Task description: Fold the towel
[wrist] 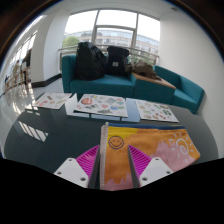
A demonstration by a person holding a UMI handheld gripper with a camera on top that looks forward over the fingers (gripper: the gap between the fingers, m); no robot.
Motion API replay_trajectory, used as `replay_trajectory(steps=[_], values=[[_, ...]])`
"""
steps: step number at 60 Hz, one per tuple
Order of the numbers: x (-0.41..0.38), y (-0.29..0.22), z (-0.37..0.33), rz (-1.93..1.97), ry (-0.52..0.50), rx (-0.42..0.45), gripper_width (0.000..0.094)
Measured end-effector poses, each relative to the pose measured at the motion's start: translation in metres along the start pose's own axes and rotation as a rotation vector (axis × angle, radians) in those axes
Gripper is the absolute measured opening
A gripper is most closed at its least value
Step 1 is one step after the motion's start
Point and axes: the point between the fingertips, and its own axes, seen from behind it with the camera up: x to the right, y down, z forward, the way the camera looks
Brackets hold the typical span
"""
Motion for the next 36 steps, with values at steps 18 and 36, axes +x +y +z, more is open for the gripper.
replay_trajectory(steps=[18, 36], values=[[-0.013, 0.000, 0.006, -0.026, -0.005, -0.010, 0.0015], [0.035, -0.055, -0.030, 0.104, -0.099, 0.056, 0.0009]])
